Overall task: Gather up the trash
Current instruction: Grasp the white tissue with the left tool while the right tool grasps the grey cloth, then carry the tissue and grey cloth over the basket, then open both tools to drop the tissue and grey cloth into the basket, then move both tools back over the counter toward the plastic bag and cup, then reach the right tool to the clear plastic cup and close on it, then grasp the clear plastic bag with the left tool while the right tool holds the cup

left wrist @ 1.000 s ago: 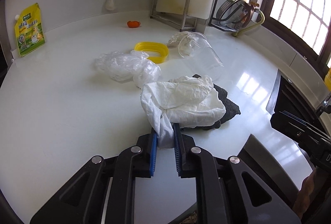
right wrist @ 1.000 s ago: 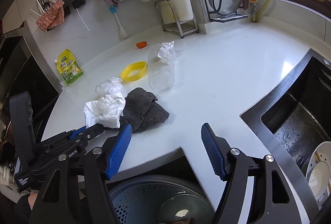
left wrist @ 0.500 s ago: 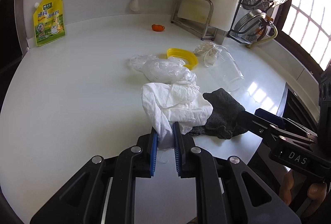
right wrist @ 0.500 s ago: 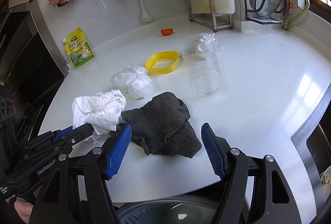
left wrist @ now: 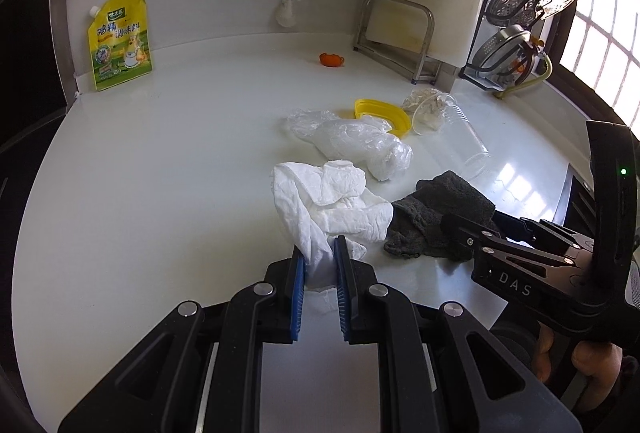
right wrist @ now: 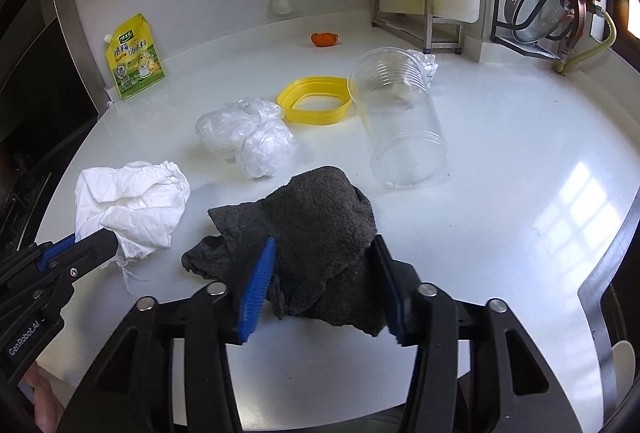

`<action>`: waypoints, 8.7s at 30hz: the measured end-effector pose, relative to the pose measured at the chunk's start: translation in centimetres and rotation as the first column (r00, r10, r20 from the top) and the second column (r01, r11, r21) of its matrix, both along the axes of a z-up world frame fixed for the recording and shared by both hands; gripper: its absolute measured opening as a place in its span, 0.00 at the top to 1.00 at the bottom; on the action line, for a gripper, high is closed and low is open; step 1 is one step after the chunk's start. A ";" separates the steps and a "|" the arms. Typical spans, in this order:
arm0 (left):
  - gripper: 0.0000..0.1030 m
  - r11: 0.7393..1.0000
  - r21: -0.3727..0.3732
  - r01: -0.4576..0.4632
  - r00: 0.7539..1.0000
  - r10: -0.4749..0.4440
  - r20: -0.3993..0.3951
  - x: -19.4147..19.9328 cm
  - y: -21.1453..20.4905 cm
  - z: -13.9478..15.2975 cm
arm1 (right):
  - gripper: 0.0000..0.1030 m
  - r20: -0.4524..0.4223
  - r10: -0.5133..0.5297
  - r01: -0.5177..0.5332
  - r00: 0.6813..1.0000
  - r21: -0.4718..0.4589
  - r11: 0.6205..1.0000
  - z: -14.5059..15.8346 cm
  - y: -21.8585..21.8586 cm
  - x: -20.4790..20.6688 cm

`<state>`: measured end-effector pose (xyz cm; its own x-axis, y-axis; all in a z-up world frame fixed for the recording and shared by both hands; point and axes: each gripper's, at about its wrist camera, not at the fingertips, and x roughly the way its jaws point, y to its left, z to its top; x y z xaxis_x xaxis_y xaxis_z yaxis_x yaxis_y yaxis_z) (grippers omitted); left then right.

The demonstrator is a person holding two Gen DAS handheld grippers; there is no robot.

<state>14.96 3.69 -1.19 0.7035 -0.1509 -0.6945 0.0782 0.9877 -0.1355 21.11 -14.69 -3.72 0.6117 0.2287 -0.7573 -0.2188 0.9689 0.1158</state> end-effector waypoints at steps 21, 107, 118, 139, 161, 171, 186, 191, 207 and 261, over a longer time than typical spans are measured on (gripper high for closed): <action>0.88 0.998 0.041 0.057 0.998 -0.058 0.029 -7.7 -2.0 2.3 | 0.83 0.056 -0.103 0.095 0.993 0.129 0.987 2.8 -4.5 -10.8; 0.38 0.978 0.130 0.161 0.971 -0.134 -0.196 -16.8 -9.8 -8.9 | 0.55 -0.049 -0.193 0.197 0.980 0.098 0.976 -7.2 -10.9 -25.4; 0.29 0.981 0.124 0.150 0.976 -0.126 -0.180 -17.0 -9.0 -8.5 | 0.46 -0.039 -0.195 0.198 0.980 0.104 0.975 -6.9 -11.1 -25.6; 0.14 0.988 0.142 0.056 0.998 -0.053 -0.020 -16.9 -5.1 -3.4 | 0.35 0.036 -0.245 0.240 0.969 0.107 0.965 -3.4 -12.9 -26.8; 0.13 0.984 0.164 0.067 0.997 -0.072 0.025 -12.4 -4.6 -0.6 | 0.32 0.078 -0.228 0.217 0.970 0.129 0.968 0.1 -12.2 -21.9; 0.13 0.986 0.151 0.069 0.996 -0.076 0.044 -8.8 -4.9 0.8 | 0.32 0.083 -0.229 0.217 0.970 0.134 0.967 1.2 -12.6 -19.3; 0.11 0.992 0.128 -0.004 0.998 -0.003 0.055 -2.3 -3.1 1.6 | 0.29 0.073 -0.181 0.167 0.981 0.174 0.971 2.4 -11.7 -11.7; 0.09 0.993 0.118 -0.021 0.998 0.014 0.062 0.6 -2.5 2.1 | 0.29 0.068 -0.155 0.142 0.986 0.167 0.976 2.9 -10.8 -7.4; 0.09 0.991 0.075 -0.113 0.994 0.112 0.015 8.3 -0.8 1.1 | 0.24 0.036 -0.033 0.029 0.999 0.108 0.994 3.0 -6.0 5.0; 0.10 0.997 0.042 -0.067 0.989 0.072 -0.131 14.1 -6.9 -2.1 | 0.49 0.060 -0.132 0.117 0.989 0.212 0.970 2.9 -13.0 3.2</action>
<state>29.09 -3.18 -3.30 0.6130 -0.0773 -0.7863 -0.0066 0.9947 -0.1029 24.31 -27.67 -0.84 0.6975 0.2943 -0.6533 -0.1131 0.9456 0.3051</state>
